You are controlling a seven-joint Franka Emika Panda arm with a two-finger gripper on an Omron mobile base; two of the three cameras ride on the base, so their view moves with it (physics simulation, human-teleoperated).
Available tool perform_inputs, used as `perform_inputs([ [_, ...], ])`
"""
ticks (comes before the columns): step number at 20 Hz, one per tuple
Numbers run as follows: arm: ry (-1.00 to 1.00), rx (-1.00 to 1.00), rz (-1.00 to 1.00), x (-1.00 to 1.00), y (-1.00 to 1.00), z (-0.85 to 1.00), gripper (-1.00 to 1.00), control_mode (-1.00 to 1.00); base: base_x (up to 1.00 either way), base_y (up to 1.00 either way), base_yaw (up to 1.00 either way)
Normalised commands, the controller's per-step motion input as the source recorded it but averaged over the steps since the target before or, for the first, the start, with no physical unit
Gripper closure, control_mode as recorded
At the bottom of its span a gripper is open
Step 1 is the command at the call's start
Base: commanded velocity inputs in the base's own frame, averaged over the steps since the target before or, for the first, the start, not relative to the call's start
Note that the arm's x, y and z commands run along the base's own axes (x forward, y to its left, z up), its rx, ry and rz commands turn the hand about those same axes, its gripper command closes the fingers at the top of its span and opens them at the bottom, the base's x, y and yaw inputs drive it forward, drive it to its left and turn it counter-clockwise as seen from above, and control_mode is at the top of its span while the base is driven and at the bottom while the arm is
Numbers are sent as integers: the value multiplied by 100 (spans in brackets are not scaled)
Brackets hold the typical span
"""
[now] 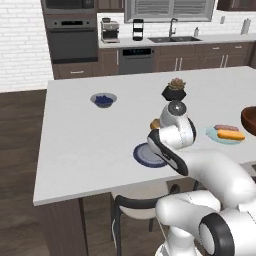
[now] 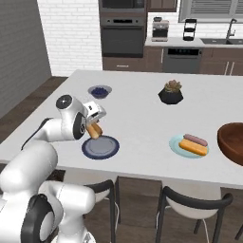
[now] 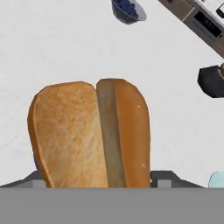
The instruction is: Place one bun and one sausage from the bowl on each plate.
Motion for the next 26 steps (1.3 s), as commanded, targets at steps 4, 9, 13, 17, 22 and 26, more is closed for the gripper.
perform_inputs([
  [4, 20, 17, -4, 34, -23, -53, 100, -100, 0, 0, 0],
  [9, 10, 7, -5, 37, -5, -54, 100, -100, 0, 0, 0],
  [13, 5, 0, -5, 32, 1, -67, 100, -100, 0, 0, 0],
  [17, 0, 0, -1, 28, 0, -69, 100, -100, 0, 0, 0],
  [22, 0, 0, 0, 48, 14, -51, -100, -100, 0, 0, 0],
  [26, 5, 0, -5, 34, 19, 0, -100, -100, 0, 0, 0],
])
